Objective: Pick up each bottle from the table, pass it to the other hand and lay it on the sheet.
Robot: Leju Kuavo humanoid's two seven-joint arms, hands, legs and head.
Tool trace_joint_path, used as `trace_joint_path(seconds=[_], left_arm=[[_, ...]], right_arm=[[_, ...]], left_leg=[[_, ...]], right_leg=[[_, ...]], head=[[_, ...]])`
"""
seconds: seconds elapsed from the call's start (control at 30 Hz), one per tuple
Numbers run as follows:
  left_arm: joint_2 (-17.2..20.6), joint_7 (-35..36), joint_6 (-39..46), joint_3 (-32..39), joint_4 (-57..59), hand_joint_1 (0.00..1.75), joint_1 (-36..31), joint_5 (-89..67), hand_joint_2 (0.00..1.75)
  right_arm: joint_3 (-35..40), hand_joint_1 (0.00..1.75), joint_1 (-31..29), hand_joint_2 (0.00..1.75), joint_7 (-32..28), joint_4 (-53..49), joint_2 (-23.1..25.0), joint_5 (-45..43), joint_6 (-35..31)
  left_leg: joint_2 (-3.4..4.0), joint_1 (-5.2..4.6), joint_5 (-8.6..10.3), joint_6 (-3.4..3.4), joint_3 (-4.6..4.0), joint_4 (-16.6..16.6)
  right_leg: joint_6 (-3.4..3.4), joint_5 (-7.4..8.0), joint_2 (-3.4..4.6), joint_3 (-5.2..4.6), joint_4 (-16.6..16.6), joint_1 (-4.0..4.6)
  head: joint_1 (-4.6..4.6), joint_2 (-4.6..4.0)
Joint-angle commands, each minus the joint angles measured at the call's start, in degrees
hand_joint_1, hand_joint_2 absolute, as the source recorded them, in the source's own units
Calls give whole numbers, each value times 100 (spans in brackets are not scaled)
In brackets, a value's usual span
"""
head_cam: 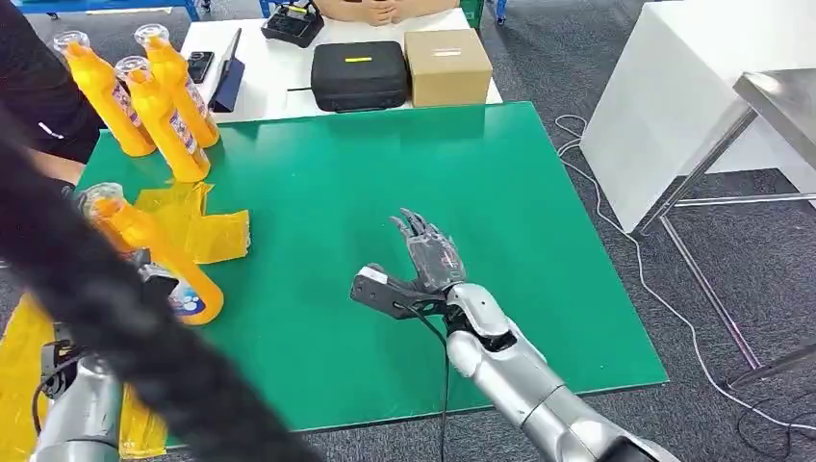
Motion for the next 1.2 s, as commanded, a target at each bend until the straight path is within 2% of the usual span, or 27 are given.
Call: trace_joint_path(seconds=[0.03, 0.33, 0.5, 0.73, 0.87, 1.1, 1.2], left_arm=[[-86, 70, -28, 378, 303, 0, -343, -70, 0], [-76, 110, -28, 411, 299, 0, -391, -173, 0], [225, 723, -28, 513, 526, 0, -823, -811, 0], [401, 736, -28, 667, 413, 0, -1184, -1072, 0], [388, 508, -28, 654, 187, 0, -1323, -936, 0], [139, -365, -28, 706, -438, 0, -1318, 349, 0], [160, -397, -28, 571, -618, 0, -1279, 539, 0]], right_arm=[[177, 0, -262, 0, -1, 318, -72, -26, 59], [192, 0, -254, 0, 0, 316, -85, -28, 89], [242, 0, -260, 0, 10, 333, -24, -41, 166], [319, 0, -312, 0, 28, 367, 47, -57, 272], [328, 0, -301, 0, 41, 353, 53, -88, 268], [276, 0, -215, 0, 13, 302, -49, -120, 171], [264, 0, -189, 0, 18, 266, -62, -114, 159]], left_leg=[[0, 3, -11, -6, 17, -1], [-3, 1, -8, -6, 19, -2], [-3, 3, -2, -5, 0, 2], [4, 6, -9, -8, 7, 6], [0, 7, -7, -9, 6, 5], [-5, 6, -3, -7, 3, 3], [-6, 6, -1, -6, -1, 3]], right_leg=[[1, -11, -8, 19, -2, 3], [2, -10, -11, 20, -2, 1], [-1, -3, -7, 1, 1, 3], [-1, -9, -3, 7, 6, 6], [0, -9, -6, 8, 6, 7], [2, -7, -11, 9, 2, 4], [0, -5, -11, 3, 1, 4]], head=[[-2, 0], [0, 0], [-2, 0], [0, 0], [-2, 2], [0, 0], [0, 0]])
